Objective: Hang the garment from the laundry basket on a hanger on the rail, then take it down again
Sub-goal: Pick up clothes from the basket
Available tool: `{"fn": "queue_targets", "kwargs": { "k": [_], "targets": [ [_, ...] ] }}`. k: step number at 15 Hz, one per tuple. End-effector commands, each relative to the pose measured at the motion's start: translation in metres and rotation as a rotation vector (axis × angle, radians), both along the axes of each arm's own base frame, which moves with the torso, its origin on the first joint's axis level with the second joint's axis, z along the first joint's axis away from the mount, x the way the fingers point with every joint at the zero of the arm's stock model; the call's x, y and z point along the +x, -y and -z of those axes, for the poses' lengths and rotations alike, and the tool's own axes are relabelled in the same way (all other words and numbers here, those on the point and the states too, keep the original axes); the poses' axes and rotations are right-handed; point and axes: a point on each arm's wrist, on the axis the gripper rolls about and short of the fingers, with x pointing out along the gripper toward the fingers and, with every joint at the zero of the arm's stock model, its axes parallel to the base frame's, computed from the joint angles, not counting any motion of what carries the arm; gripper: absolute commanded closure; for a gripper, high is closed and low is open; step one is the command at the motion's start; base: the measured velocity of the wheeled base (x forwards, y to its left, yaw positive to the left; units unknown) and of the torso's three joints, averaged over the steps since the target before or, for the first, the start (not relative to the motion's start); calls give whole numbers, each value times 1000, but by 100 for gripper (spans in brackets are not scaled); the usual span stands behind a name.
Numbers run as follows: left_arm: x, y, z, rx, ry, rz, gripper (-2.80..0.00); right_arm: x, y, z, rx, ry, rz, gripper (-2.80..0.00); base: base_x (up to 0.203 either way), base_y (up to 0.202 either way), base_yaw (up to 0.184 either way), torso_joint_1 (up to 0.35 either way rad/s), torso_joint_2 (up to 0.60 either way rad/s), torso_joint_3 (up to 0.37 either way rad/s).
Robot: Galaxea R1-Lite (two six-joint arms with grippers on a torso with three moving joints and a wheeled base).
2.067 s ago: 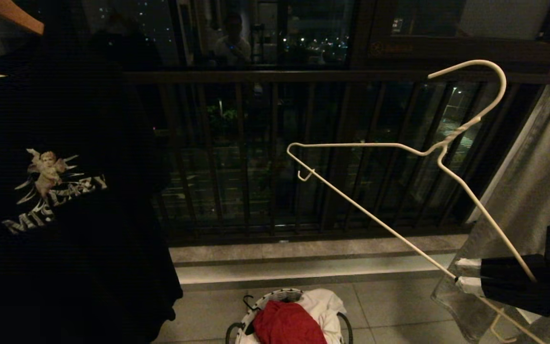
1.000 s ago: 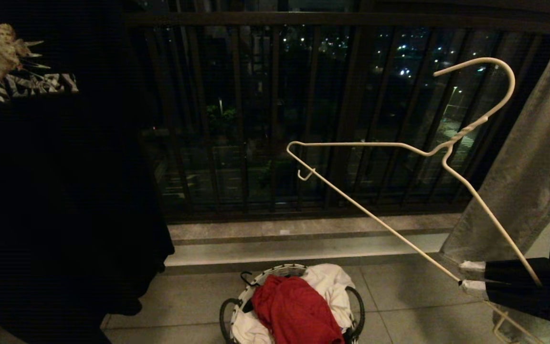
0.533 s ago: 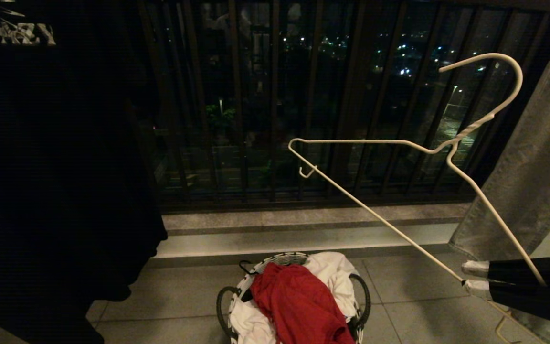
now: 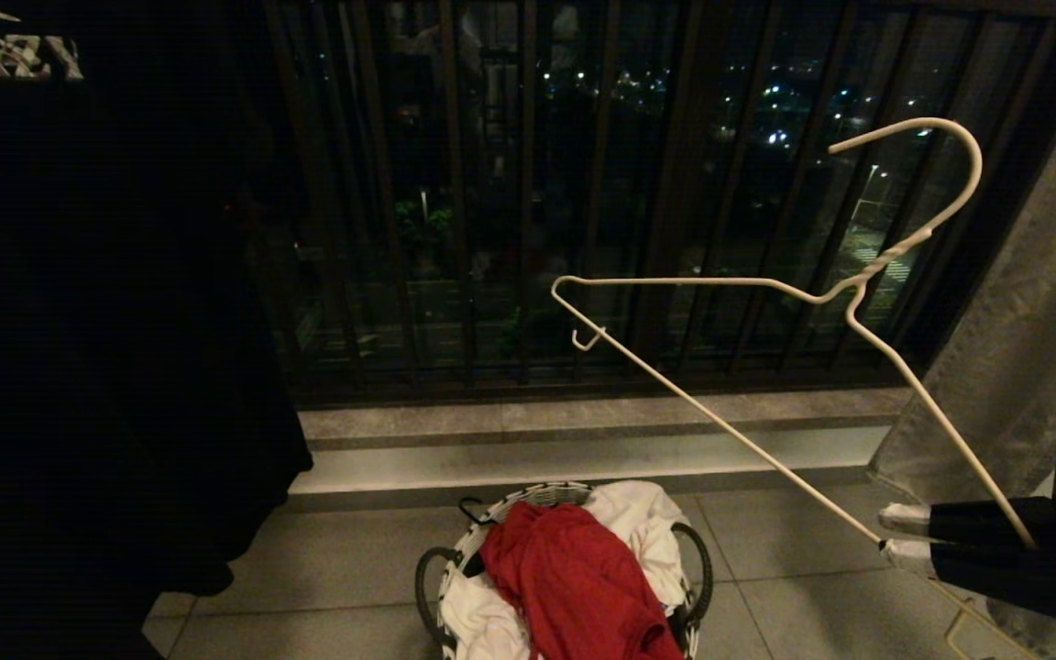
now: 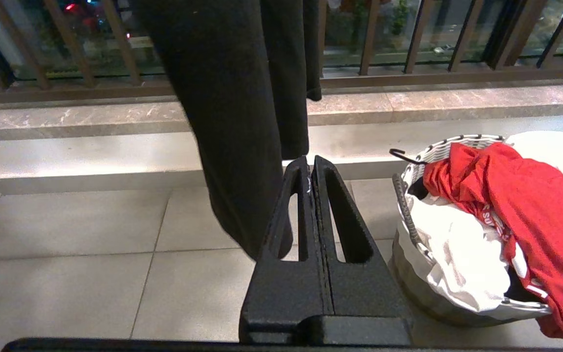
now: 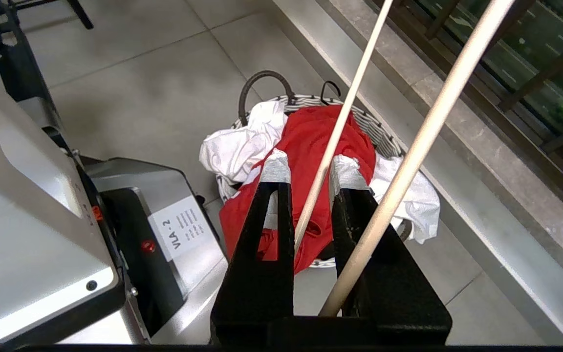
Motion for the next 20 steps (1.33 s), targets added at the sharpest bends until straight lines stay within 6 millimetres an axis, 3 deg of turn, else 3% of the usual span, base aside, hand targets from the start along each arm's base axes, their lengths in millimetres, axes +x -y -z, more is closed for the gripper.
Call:
{"fn": "queue_targets", "kwargs": {
  "k": [1, 20],
  "targets": [
    [0, 0, 0, 0, -2, -1, 0, 0, 0, 1, 2, -5, 0, 0, 0, 0, 0, 0, 0, 0],
    [0, 0, 0, 2, 0, -1, 0, 1, 0, 1, -1, -6, -1, 0, 0, 0, 0, 0, 0, 0]
  ]
}}
